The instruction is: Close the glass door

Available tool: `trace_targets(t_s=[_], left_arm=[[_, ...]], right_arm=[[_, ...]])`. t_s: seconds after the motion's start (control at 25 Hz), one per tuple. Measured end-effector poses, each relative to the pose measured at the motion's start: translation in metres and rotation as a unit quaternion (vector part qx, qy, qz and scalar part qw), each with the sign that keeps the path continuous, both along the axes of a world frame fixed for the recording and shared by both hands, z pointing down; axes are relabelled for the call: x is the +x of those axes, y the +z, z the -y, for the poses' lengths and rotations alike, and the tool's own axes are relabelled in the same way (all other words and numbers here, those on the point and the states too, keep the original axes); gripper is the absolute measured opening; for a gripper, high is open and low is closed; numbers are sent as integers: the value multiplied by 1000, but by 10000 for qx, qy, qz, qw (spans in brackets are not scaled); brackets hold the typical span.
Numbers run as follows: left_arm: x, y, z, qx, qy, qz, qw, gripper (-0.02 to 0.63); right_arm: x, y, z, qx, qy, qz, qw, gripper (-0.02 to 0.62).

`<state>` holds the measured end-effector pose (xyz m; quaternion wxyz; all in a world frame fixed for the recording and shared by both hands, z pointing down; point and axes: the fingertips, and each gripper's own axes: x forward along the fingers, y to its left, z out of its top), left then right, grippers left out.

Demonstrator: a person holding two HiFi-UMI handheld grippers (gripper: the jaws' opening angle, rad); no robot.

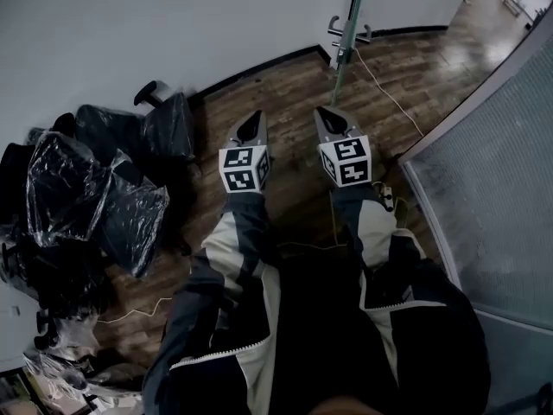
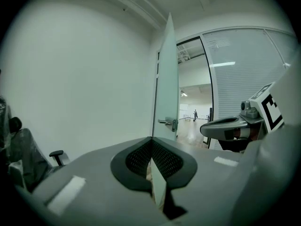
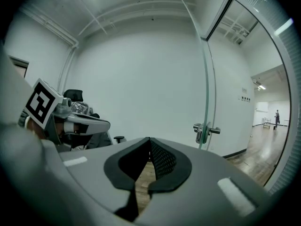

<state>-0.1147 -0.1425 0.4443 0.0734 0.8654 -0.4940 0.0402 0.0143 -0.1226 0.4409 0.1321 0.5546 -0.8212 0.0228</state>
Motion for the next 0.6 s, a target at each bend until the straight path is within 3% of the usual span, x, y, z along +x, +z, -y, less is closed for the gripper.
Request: trace_targets(t_s=[0.36, 0.6], left_arm=[[-11, 0, 132, 60, 920, -37, 9957, 5], [10, 0, 192, -64, 1596, -127, 9871, 5]], right_arm=[[-12, 1, 109, 71, 1035, 26, 9946, 5], [1, 6, 156, 57, 1664, 132, 9860, 5]])
